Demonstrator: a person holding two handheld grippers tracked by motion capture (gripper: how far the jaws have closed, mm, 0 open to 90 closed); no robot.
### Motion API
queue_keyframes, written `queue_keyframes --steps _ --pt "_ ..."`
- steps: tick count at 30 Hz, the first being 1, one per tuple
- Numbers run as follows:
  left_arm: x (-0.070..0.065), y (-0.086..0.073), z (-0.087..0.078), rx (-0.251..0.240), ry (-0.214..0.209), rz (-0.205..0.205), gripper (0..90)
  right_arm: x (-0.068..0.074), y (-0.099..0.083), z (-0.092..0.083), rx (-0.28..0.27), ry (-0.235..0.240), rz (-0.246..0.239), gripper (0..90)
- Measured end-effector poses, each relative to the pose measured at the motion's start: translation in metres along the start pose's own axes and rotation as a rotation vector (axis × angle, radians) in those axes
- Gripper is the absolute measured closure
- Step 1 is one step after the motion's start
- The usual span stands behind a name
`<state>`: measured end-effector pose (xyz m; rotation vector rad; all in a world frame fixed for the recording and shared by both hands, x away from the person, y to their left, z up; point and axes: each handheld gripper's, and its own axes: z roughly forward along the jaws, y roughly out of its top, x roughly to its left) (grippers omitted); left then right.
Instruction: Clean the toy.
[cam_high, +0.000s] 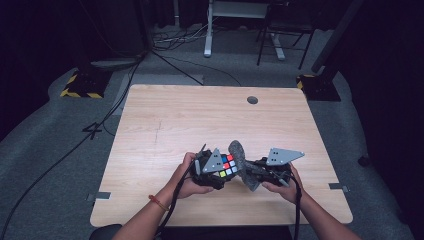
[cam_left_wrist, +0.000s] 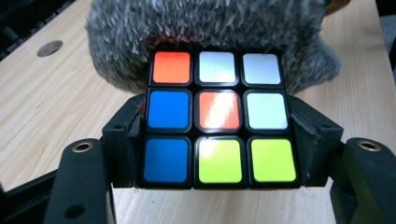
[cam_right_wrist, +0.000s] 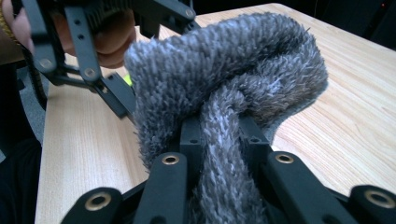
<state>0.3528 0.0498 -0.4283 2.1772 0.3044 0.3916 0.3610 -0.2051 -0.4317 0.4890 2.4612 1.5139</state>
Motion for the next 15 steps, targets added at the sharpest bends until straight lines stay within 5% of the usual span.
queue_keyframes --steps 9,15 --pt "0.006 0.002 -0.015 -0.062 -0.001 -0.031 33.4 -0.004 -0.018 0.019 0.198 0.018 -0.026 76.5" --pt "0.009 -0.003 -0.026 -0.054 0.039 -0.038 33.4 -0.004 -0.021 0.015 0.259 -0.038 -0.082 75.8"
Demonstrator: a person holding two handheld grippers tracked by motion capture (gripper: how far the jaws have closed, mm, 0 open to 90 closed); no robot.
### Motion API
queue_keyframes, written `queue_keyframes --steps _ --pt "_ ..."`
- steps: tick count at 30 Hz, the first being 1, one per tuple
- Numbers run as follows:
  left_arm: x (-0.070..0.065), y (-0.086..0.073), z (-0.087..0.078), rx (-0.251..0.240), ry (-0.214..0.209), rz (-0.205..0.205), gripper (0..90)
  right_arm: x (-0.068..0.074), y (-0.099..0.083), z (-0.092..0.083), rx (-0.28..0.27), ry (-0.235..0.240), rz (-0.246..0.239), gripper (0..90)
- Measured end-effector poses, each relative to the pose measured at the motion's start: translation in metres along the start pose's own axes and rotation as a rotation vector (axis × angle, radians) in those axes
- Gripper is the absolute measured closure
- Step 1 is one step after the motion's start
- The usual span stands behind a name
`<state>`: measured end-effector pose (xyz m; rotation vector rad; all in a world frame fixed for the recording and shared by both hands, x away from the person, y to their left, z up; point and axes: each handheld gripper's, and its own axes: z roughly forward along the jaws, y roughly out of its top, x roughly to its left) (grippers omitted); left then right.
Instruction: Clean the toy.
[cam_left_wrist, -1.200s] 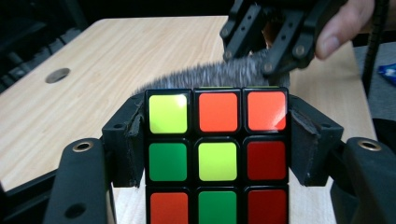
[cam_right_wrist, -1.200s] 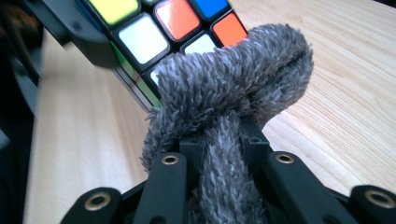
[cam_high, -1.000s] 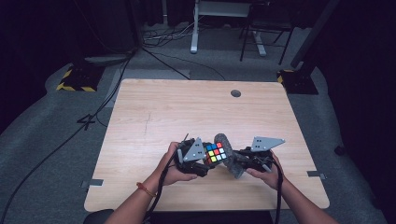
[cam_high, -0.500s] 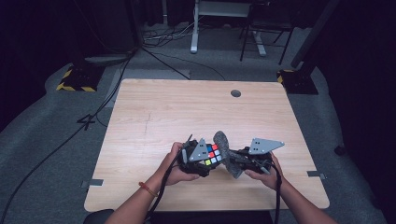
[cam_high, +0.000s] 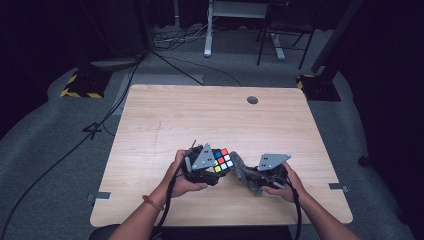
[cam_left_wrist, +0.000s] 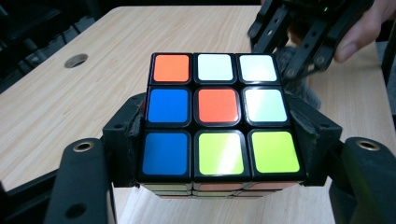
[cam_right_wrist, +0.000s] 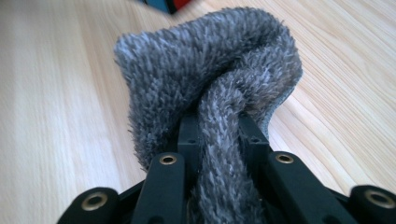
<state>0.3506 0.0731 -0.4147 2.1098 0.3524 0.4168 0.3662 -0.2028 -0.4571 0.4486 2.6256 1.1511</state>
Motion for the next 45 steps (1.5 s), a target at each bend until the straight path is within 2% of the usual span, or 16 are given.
queue_keyframes --steps 5,7,9,11,13,17,19,23,25,27,32,37,39,42,45 --pt "0.008 -0.017 -0.007 0.062 0.017 -0.032 33.3 -0.011 -0.006 -0.009 0.024 -0.040 0.010 74.9" --pt "0.009 -0.026 -0.009 0.091 0.024 -0.037 33.3 -0.014 -0.004 -0.009 0.048 -0.048 -0.010 74.5" --pt "0.008 -0.034 -0.011 0.111 0.029 -0.035 33.3 -0.014 -0.002 -0.007 0.086 -0.057 -0.052 73.8" --pt "0.009 -0.043 -0.013 0.134 0.029 -0.042 33.3 -0.014 0.000 -0.006 0.110 -0.040 -0.077 73.4" --pt "0.011 -0.051 -0.013 0.146 0.025 -0.066 33.3 -0.013 0.001 -0.004 0.140 -0.025 -0.095 73.0" --pt "0.013 -0.064 -0.009 0.182 0.018 -0.068 33.2 -0.010 -0.005 0.001 0.204 0.004 -0.101 69.6" --pt "0.014 -0.068 -0.006 0.197 0.002 -0.074 33.1 -0.009 -0.012 0.001 0.226 0.000 -0.093 68.6" --pt "0.013 -0.077 -0.002 0.222 -0.020 -0.084 33.0 -0.008 -0.024 -0.005 0.193 0.015 -0.033 64.8" --pt "0.014 -0.080 -0.002 0.204 -0.039 -0.125 32.9 -0.009 -0.030 -0.007 0.173 0.014 -0.015 62.1" --pt "0.014 -0.082 -0.002 0.199 -0.053 -0.133 32.7 -0.009 -0.035 -0.008 0.158 0.013 0.014 59.1" --pt "0.013 -0.087 0.000 0.222 -0.068 -0.157 28.8 -0.008 -0.042 -0.009 0.116 0.015 0.037 48.3" --pt "0.013 -0.087 -0.003 0.238 -0.061 -0.157 25.2 -0.009 -0.042 -0.014 0.096 0.003 0.047 39.8" --pt "0.012 -0.086 -0.006 0.246 -0.048 -0.139 23.9 -0.010 -0.041 -0.017 0.083 -0.007 0.047 37.5" --pt "0.012 -0.089 -0.010 0.274 -0.004 -0.134 19.2 -0.012 -0.039 -0.024 0.066 -0.014 0.045 35.1" --pt "0.012 -0.093 -0.016 0.282 0.009 -0.145 17.6 -0.015 -0.035 -0.031 0.065 -0.030 0.027 34.6"
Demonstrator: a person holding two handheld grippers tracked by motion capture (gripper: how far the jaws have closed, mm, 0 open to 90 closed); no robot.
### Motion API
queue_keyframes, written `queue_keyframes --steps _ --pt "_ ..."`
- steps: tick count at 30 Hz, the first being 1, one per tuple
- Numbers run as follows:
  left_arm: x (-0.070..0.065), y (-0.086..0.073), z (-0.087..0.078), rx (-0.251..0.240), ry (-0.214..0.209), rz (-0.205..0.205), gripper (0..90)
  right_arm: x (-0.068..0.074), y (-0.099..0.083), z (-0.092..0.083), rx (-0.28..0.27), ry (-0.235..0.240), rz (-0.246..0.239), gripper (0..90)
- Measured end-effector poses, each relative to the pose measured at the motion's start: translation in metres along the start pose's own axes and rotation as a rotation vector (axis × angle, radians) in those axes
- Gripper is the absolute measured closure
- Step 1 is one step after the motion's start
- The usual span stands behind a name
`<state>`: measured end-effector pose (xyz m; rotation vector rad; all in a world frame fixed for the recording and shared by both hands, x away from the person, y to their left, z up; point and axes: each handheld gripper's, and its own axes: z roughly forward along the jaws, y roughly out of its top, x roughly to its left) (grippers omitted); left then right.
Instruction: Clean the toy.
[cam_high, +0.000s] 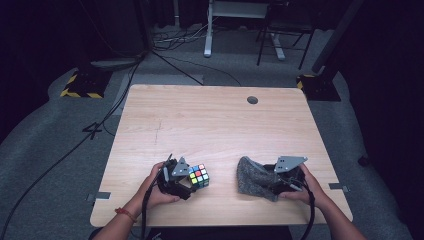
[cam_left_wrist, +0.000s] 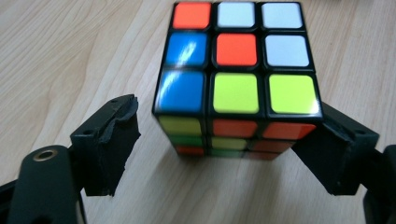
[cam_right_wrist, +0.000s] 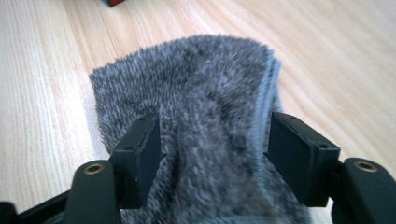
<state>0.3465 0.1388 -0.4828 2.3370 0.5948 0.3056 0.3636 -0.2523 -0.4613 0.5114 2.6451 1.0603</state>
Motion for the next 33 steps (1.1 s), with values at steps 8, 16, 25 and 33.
queue_keyframes --steps 8,16,25,33 --pt "-0.002 -0.009 -0.027 0.015 0.040 0.038 16.5 -0.005 -0.003 -0.017 0.002 -0.041 -0.001 30.9" --pt "0.008 -0.027 -0.048 0.057 0.121 0.016 16.9 -0.012 -0.024 -0.031 0.013 -0.080 0.040 30.8" --pt "0.021 -0.041 -0.052 0.049 0.152 -0.035 17.3 -0.022 -0.056 -0.046 0.007 -0.128 0.137 29.4" --pt "0.030 -0.056 -0.045 0.077 0.160 -0.070 18.0 -0.027 -0.078 -0.053 0.016 -0.164 0.195 28.7"
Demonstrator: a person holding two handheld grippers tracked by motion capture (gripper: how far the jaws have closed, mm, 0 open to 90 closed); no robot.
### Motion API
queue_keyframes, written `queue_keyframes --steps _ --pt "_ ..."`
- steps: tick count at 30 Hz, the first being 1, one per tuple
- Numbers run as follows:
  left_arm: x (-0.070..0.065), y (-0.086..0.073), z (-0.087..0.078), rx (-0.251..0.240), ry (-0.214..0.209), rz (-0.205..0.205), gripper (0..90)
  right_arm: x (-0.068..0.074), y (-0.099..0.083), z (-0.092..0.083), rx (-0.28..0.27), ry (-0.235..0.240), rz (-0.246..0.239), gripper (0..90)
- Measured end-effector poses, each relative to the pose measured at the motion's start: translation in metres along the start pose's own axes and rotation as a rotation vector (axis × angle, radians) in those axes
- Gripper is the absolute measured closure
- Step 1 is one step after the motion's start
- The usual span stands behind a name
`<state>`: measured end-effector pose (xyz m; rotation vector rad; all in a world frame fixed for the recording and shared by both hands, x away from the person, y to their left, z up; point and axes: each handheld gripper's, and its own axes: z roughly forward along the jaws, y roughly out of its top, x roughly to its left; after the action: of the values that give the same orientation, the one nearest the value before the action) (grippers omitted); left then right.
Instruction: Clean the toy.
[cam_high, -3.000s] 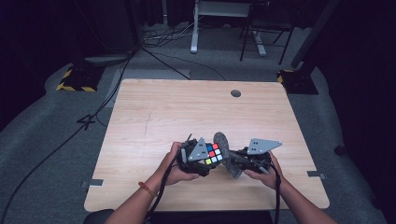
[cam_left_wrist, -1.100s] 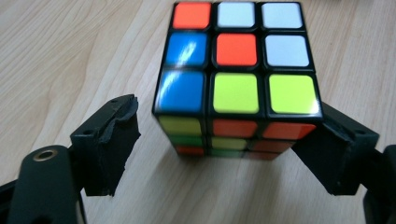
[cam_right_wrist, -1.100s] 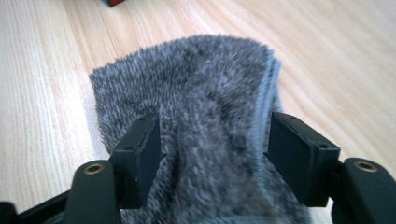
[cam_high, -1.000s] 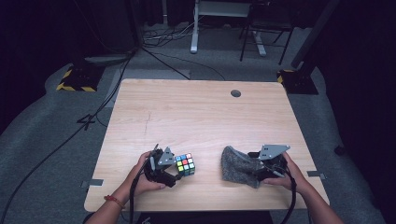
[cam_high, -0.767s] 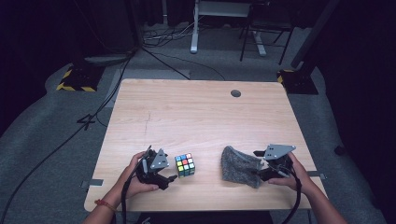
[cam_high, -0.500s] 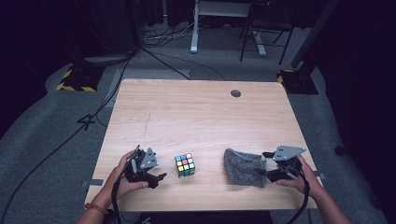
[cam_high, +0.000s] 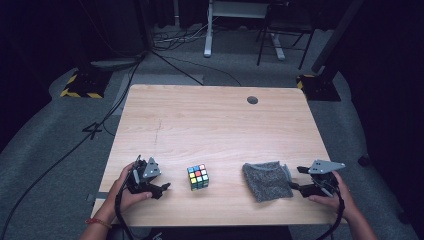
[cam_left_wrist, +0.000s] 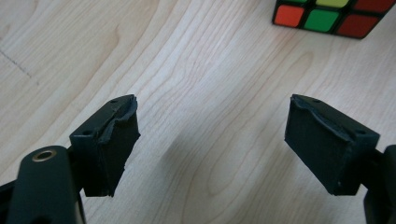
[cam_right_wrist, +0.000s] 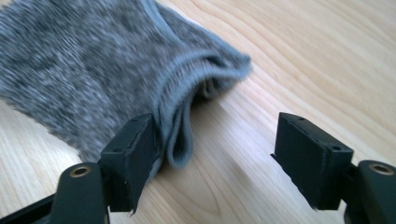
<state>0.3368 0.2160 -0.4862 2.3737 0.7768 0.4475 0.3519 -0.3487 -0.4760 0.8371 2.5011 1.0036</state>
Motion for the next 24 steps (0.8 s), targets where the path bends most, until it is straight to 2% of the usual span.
queue_keyframes --steps 5,8,12,13,14,17,24 --pt "0.004 -0.006 0.004 0.012 -0.005 -0.020 18.0 -0.008 -0.018 -0.001 0.016 -0.025 0.050 28.6" --pt "0.007 -0.008 0.004 0.006 -0.022 -0.035 17.9 -0.011 -0.028 -0.003 0.018 -0.047 0.100 28.6" --pt "0.010 -0.011 0.006 -0.013 -0.061 -0.074 17.7 -0.015 -0.038 -0.005 -0.002 -0.068 0.153 25.7" --pt "0.011 -0.013 0.007 -0.017 -0.075 -0.095 17.5 -0.016 -0.039 -0.005 -0.010 -0.068 0.161 25.8" --pt "0.013 -0.015 0.007 -0.023 -0.092 -0.111 17.5 -0.016 -0.041 -0.004 -0.025 -0.072 0.167 25.6" --pt "0.014 -0.020 0.009 -0.072 -0.097 -0.117 15.9 -0.015 -0.043 -0.004 -0.044 -0.081 0.173 25.6" --pt "0.014 -0.020 0.009 -0.070 -0.092 -0.116 15.4 -0.014 -0.043 -0.004 -0.046 -0.086 0.175 25.6"
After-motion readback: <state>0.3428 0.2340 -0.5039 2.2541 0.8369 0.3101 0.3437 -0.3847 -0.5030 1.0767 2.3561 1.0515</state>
